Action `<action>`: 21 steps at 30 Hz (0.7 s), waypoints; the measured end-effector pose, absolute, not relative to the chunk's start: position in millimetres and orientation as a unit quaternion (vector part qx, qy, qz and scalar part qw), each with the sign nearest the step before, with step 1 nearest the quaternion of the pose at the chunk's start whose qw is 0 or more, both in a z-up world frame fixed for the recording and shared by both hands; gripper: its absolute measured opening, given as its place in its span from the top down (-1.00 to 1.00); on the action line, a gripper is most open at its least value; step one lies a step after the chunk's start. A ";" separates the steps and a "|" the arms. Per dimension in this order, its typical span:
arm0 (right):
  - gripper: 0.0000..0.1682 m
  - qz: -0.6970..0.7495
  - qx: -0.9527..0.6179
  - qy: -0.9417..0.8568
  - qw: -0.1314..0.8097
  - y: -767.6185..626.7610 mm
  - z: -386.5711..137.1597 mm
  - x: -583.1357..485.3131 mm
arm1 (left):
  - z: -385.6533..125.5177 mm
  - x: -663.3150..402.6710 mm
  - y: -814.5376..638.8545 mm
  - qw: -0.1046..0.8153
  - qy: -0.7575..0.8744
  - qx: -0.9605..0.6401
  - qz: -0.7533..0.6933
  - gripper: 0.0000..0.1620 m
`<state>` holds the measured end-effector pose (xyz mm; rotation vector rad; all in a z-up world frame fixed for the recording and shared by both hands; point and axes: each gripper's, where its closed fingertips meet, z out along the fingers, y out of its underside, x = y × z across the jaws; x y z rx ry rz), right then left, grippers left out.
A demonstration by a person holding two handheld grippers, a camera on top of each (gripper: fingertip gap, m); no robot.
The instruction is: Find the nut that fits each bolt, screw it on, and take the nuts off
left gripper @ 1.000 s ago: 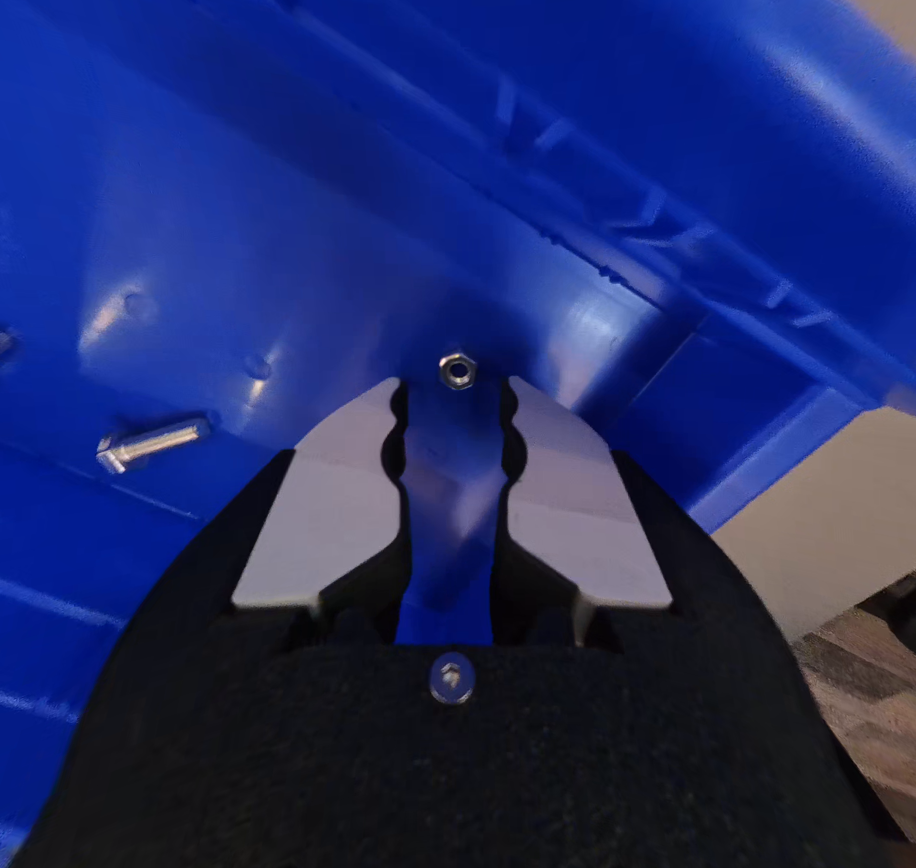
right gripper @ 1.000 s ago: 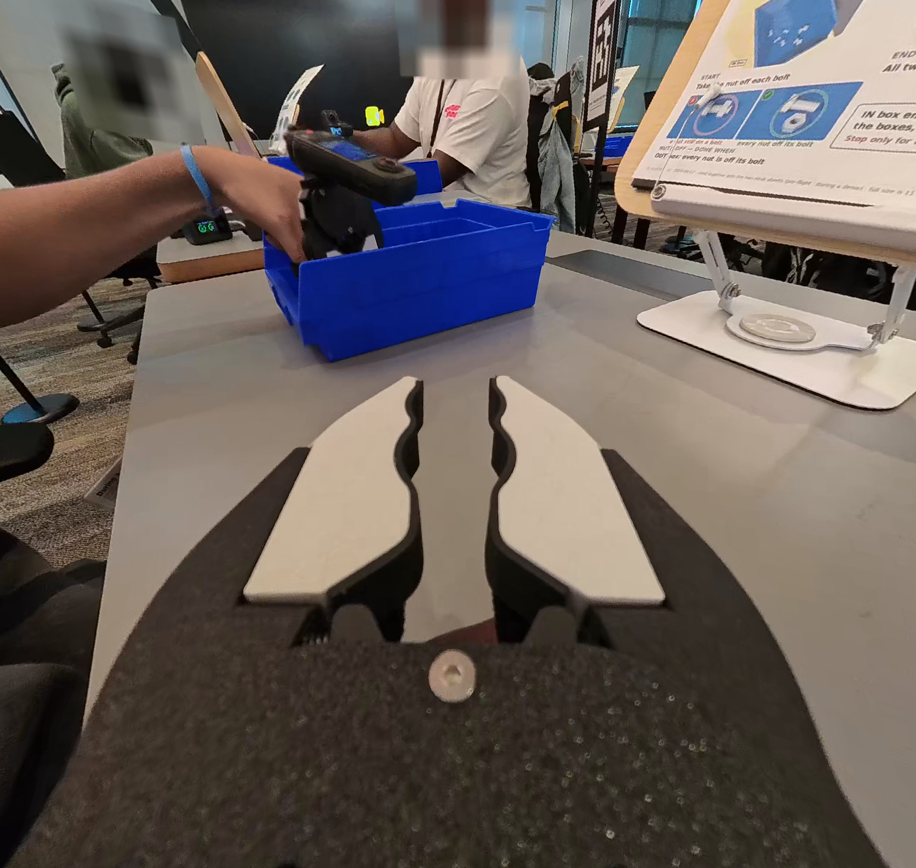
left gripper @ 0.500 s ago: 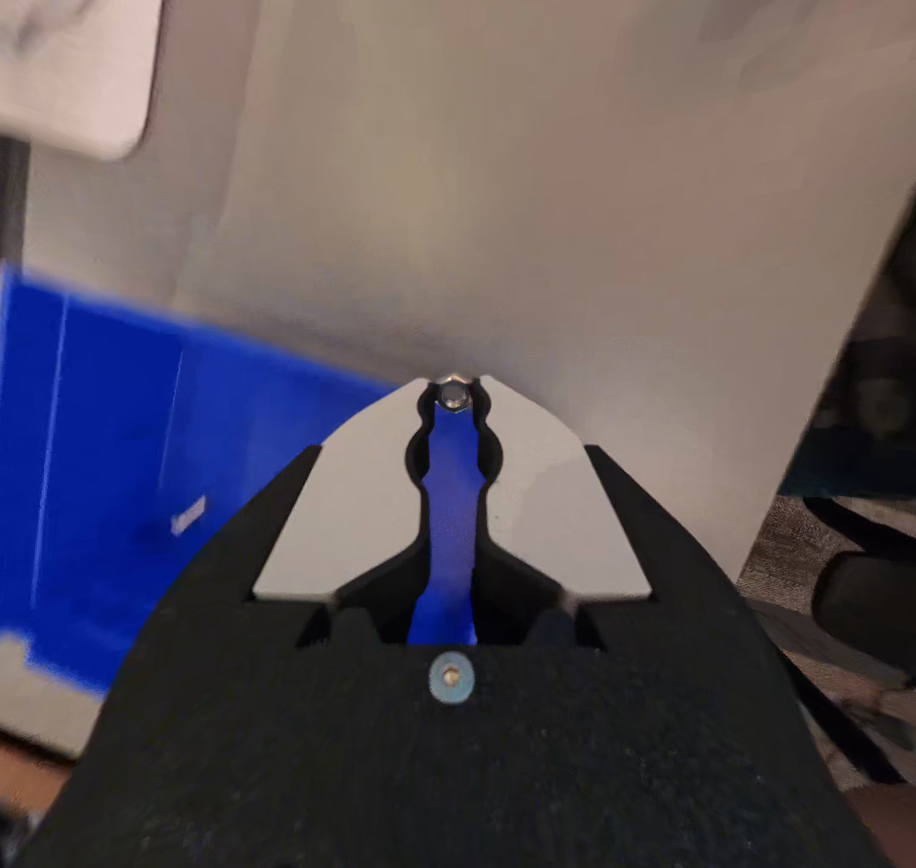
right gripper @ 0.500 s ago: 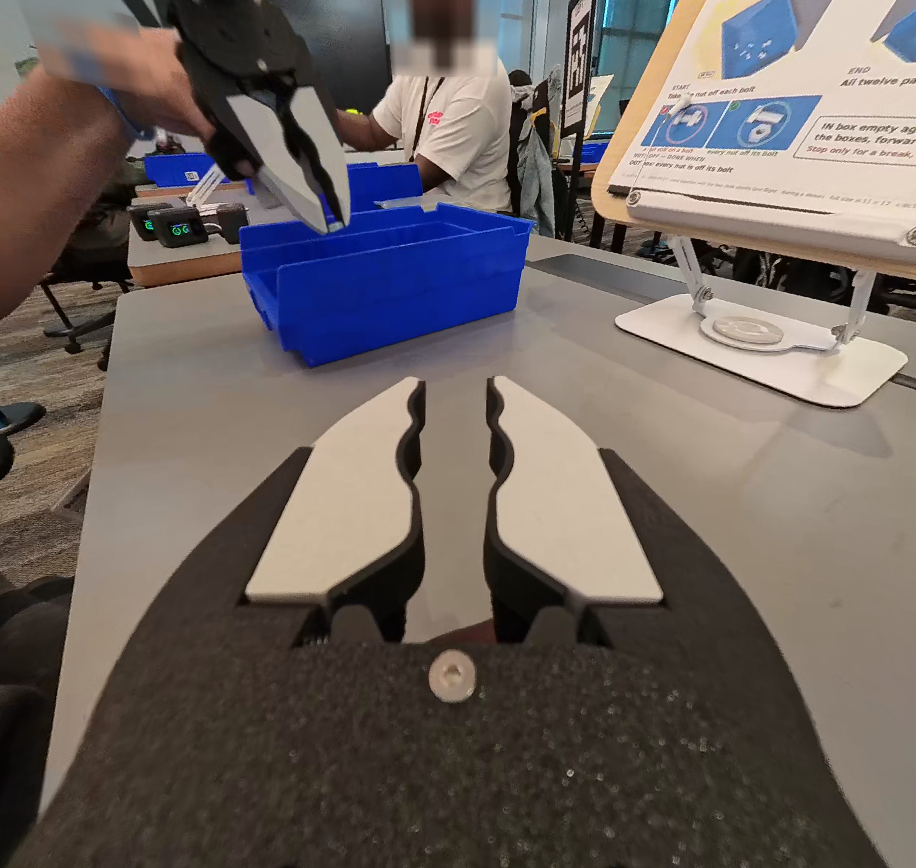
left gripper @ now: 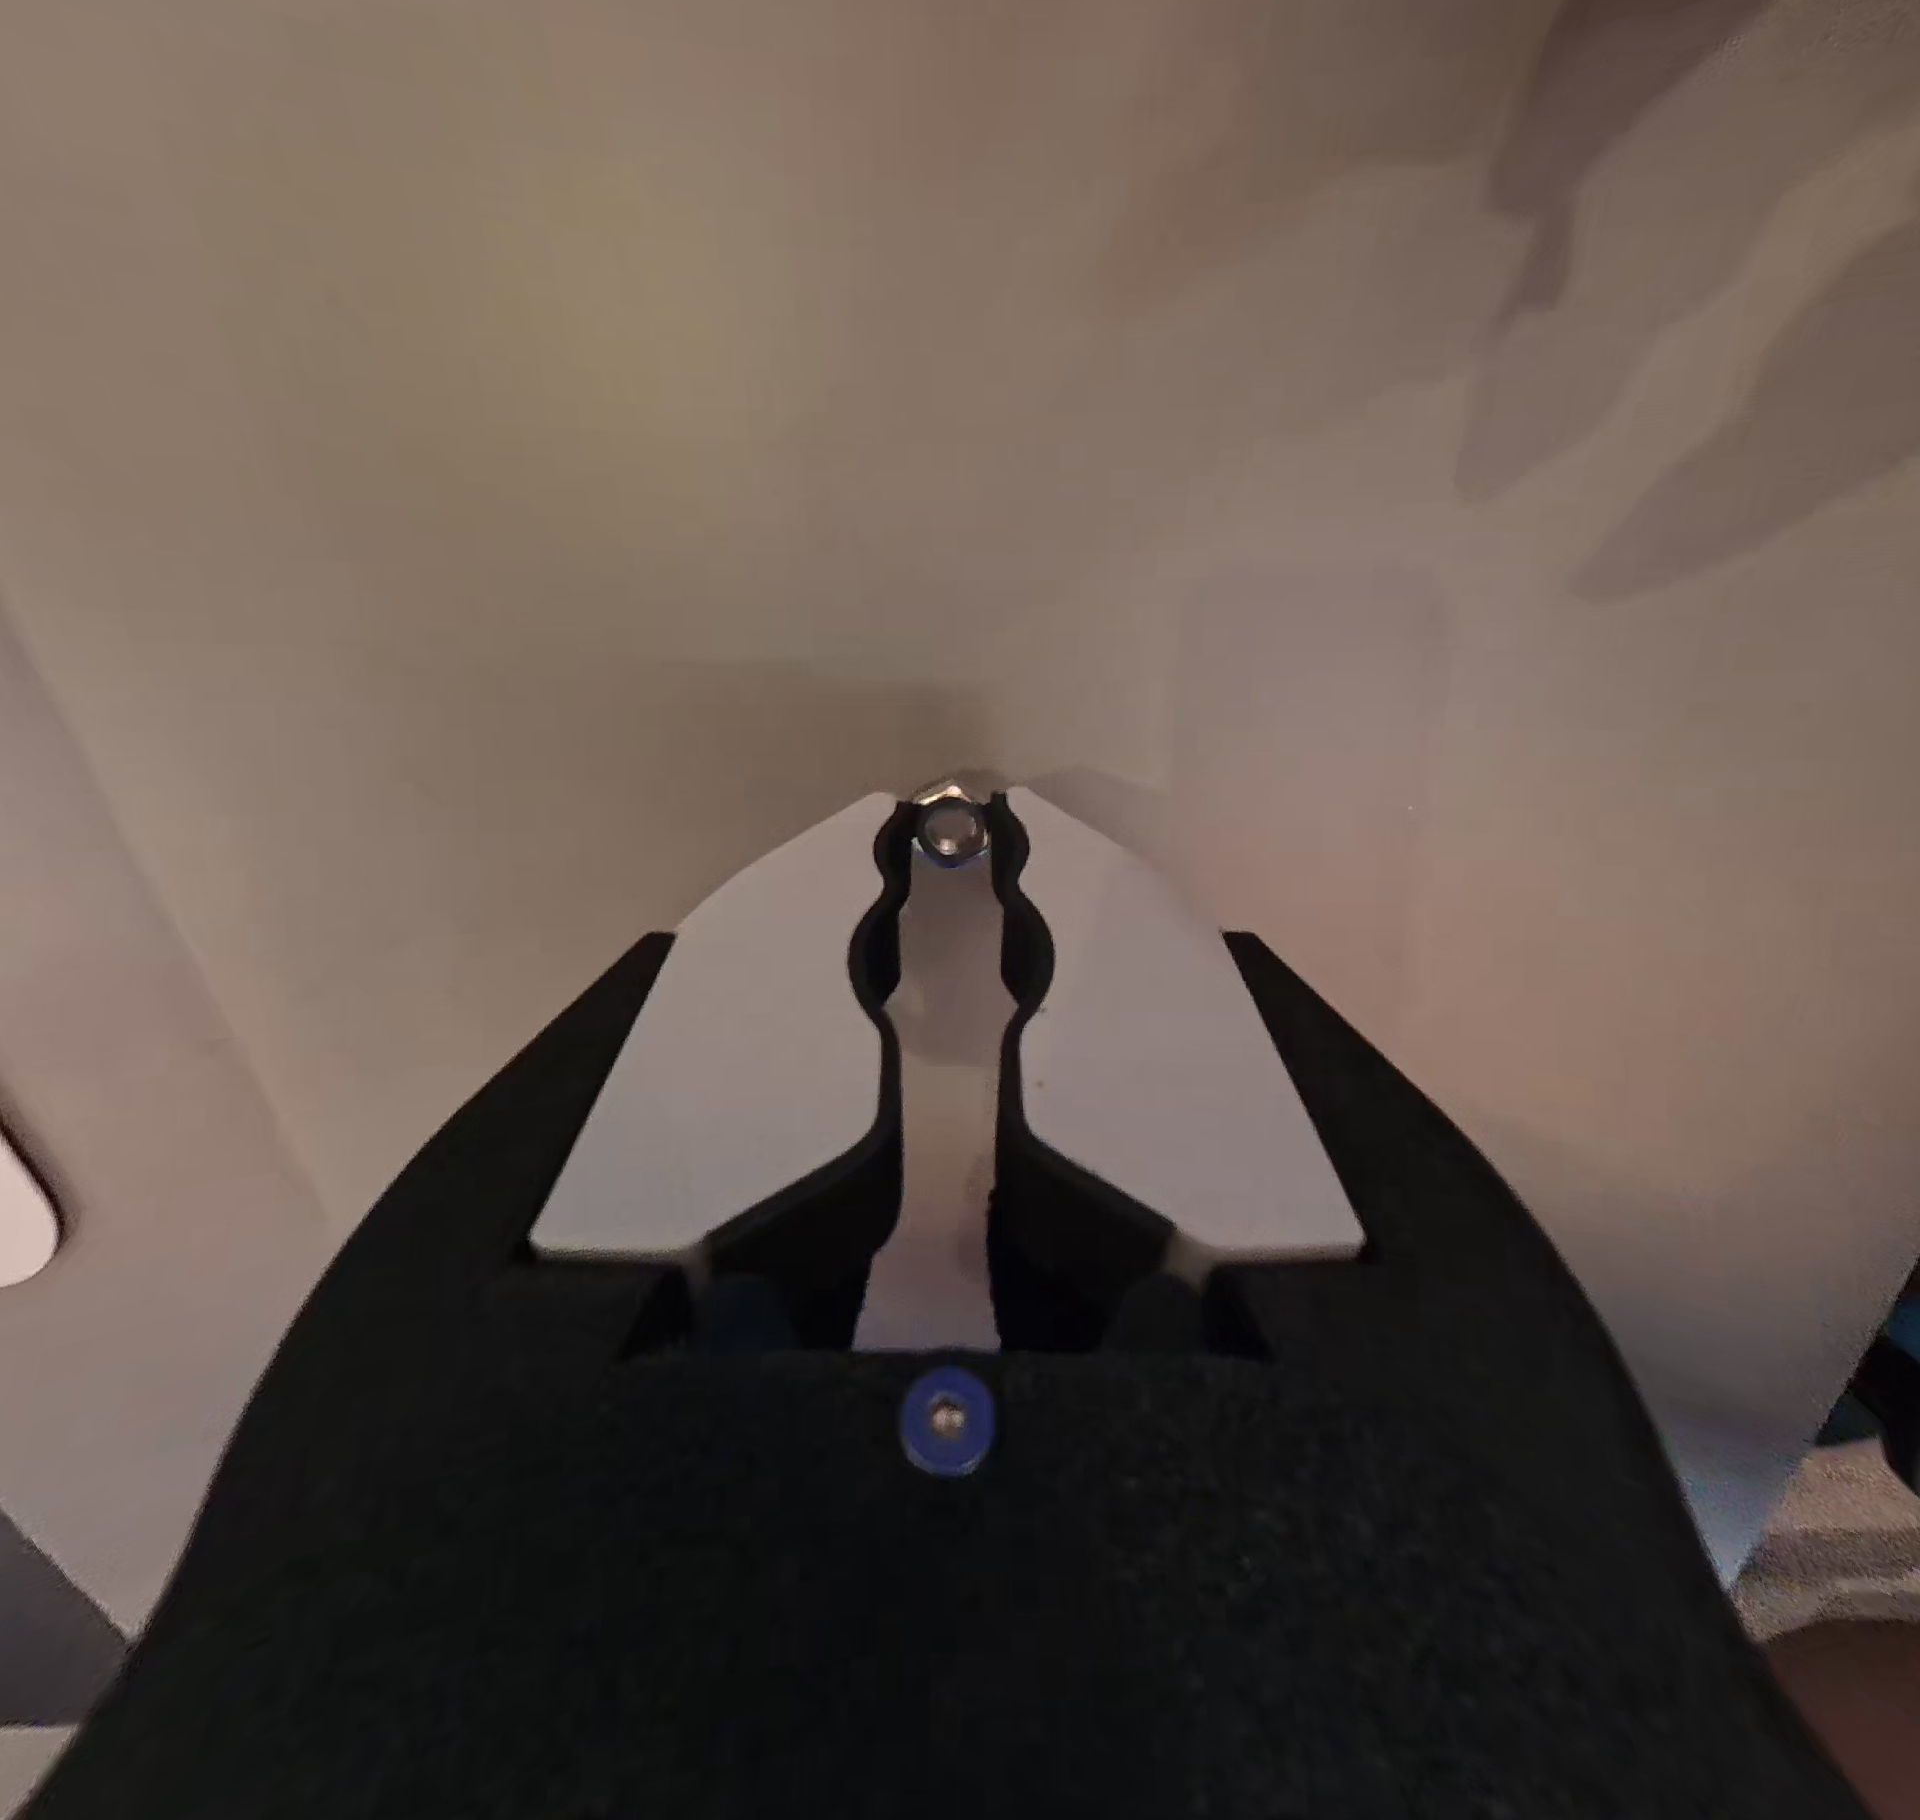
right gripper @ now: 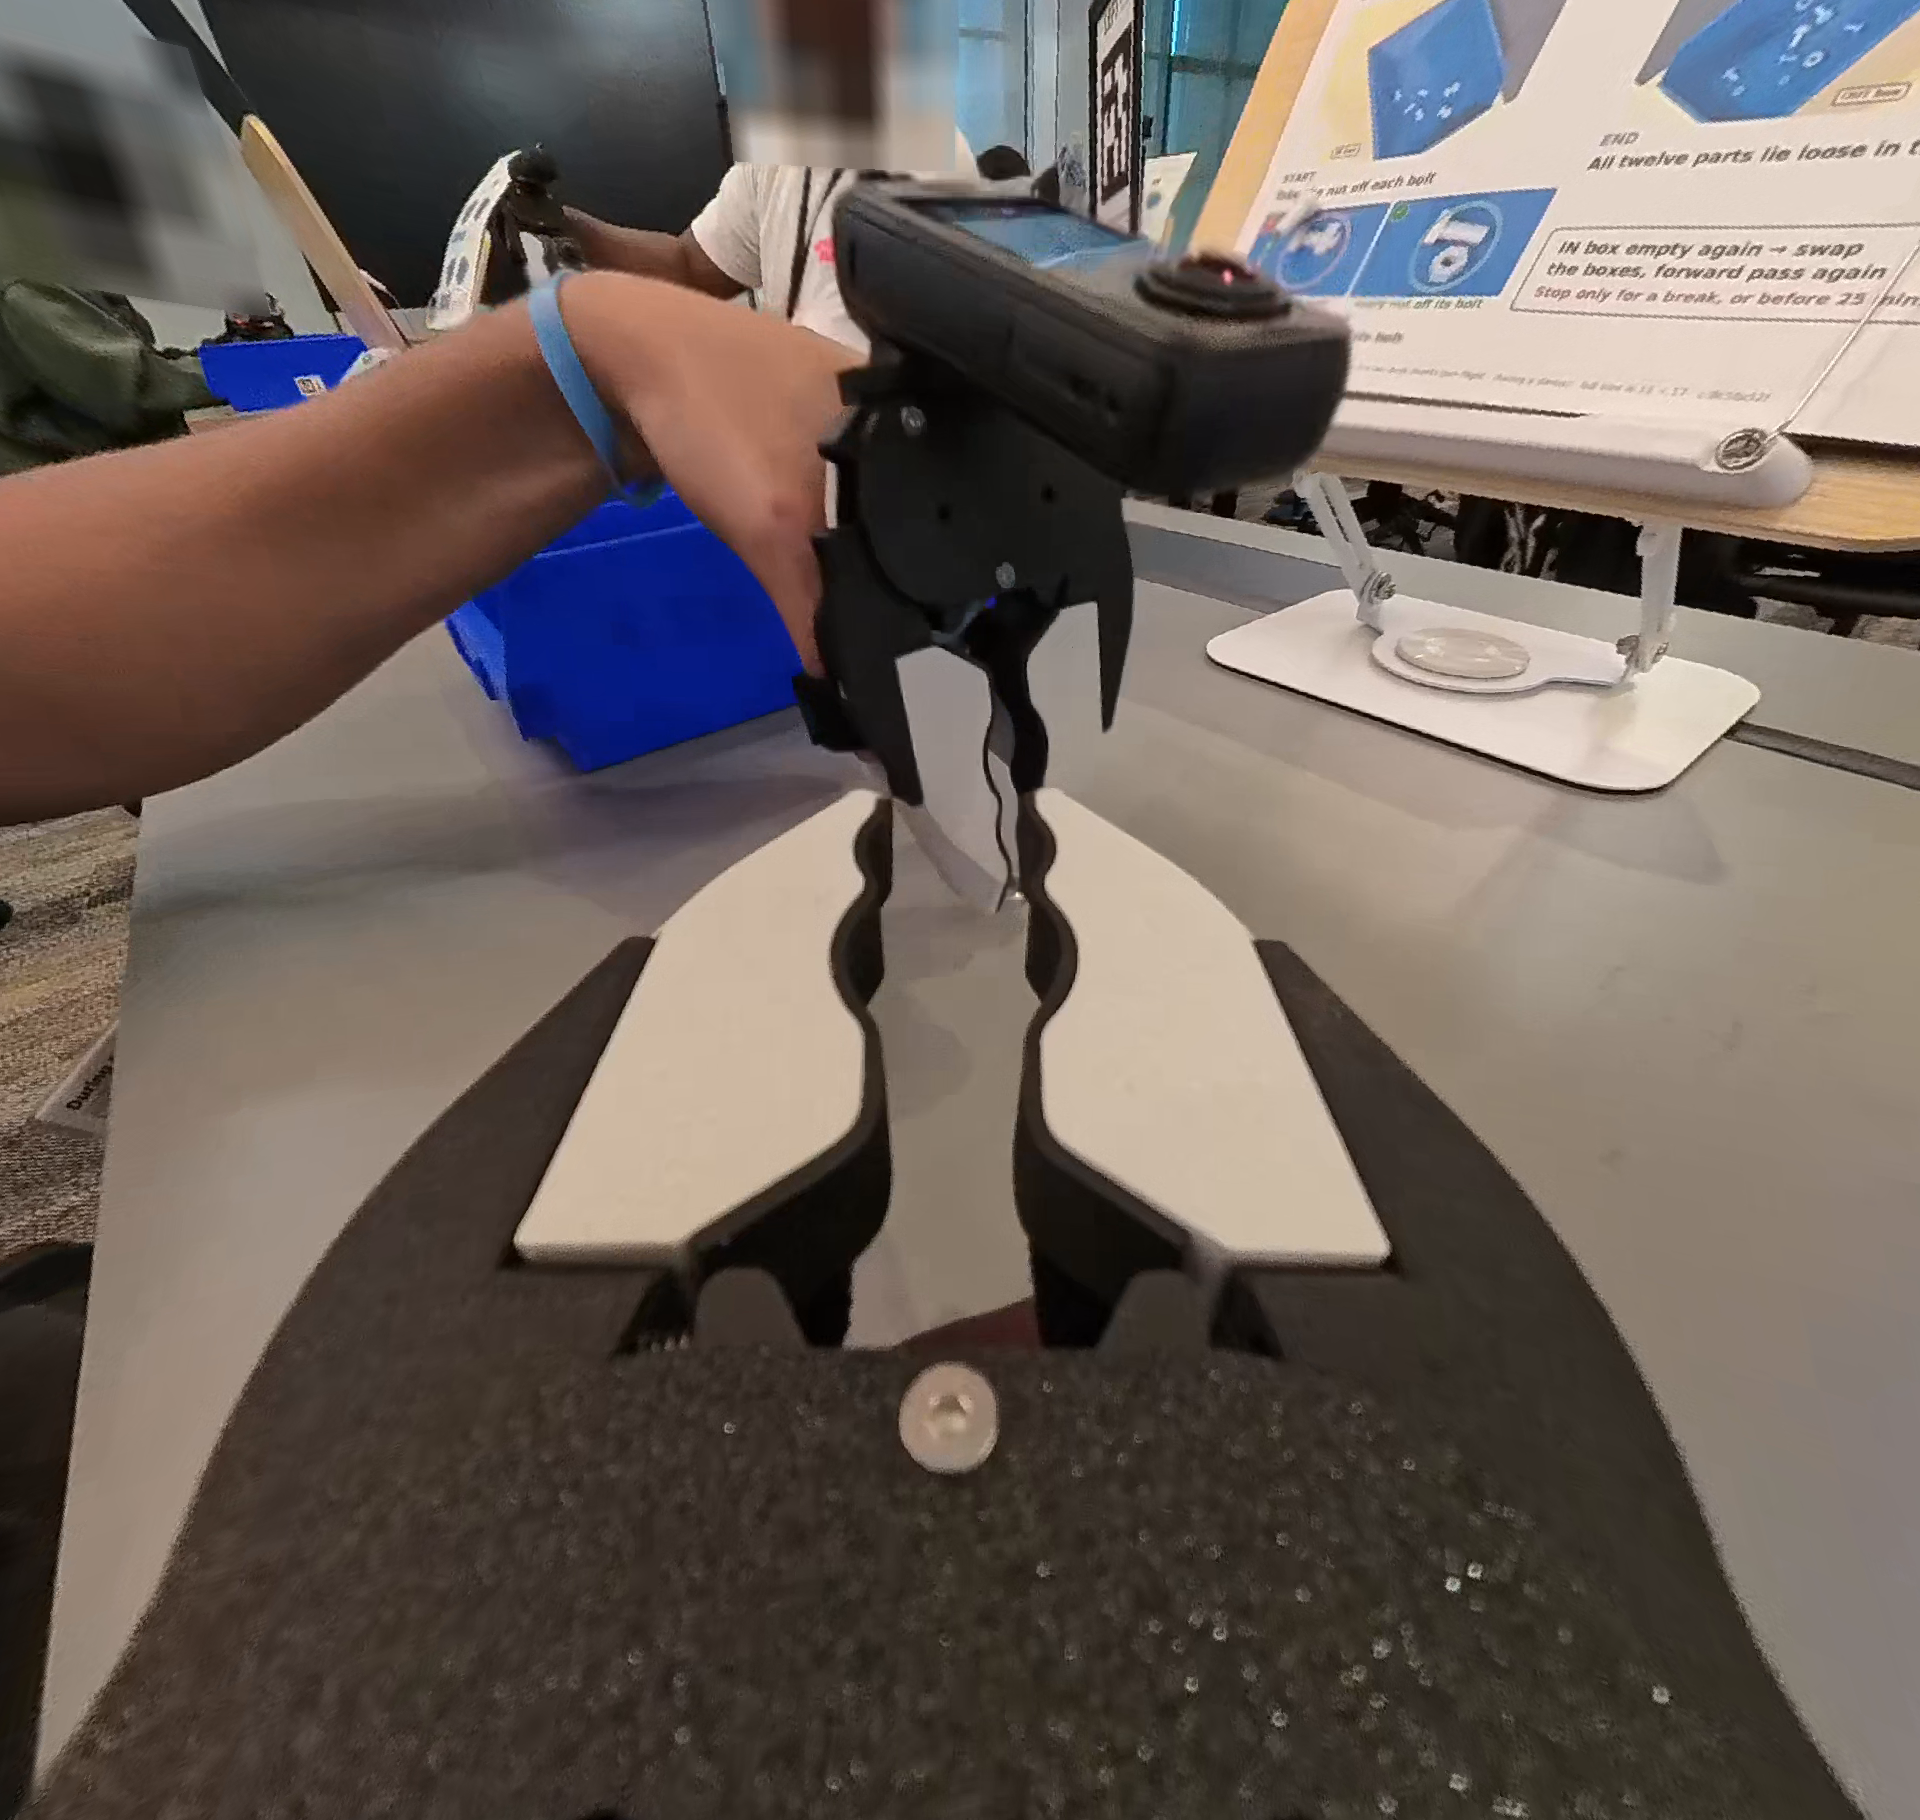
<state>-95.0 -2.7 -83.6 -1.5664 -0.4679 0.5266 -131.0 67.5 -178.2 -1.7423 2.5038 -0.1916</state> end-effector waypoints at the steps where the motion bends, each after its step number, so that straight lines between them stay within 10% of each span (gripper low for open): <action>1: 0.73 0.234 -0.691 -0.206 0.652 -2.7 -83.9 -95.2 | -181.3 -130.5 67.3 0.037 0.820 -0.569 -0.059 0.83; 16: 0.72 0.214 -0.704 -0.212 0.643 0.9 -89.0 -93.7 | -189.1 -127.0 64.9 0.042 0.815 -0.574 -0.073 0.65; 21: 0.66 0.175 -0.732 -0.251 0.609 3.8 -103.3 -94.5 | -120.3 -140.2 45.1 0.202 0.734 -0.611 -0.220 0.56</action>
